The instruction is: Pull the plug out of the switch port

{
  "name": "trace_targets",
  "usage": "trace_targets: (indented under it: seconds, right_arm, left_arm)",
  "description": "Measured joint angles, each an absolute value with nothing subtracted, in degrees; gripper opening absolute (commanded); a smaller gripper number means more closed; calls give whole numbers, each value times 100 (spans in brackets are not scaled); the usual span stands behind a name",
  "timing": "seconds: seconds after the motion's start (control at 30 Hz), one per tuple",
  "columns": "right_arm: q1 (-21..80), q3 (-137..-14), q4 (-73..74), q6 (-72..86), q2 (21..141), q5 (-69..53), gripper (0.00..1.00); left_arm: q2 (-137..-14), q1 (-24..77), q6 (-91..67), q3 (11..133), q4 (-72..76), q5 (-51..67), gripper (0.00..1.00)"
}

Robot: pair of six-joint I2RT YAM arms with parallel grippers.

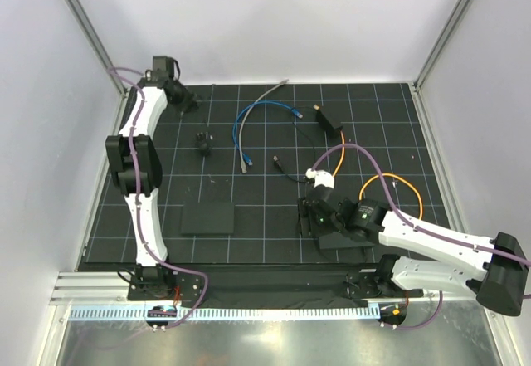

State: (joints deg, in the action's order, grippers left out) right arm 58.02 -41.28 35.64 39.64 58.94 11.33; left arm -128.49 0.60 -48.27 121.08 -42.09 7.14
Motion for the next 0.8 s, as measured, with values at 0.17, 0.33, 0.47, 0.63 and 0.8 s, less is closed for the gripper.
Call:
trace_targets:
  seconds: [0.17,0.33,0.47,0.63,0.8]
  right_arm:
    - [5760,-4307,3715,4080,6136,1337,61]
    - [5699,-4932,4139,4091,6696,1594,61]
    - [5557,-5144,4276,4093,6759,1619,62]
    - [5234,-5231,4357,4106,6737,1614,62]
    - [4875,-5253,4534,4104,6613,1621,62]
  left_arm:
    - [-12573,62,-4947,10849,-4226,449,27]
    - [-12315,-45,-4901,10431,-4338,314,50]
    - [-12060,-169,-4849,10475,-4366,272,71]
    - [-11570,-200,-4707,10481,-4515,246,81]
    - [-10704,-189,-4442,10276,-4622,320,84]
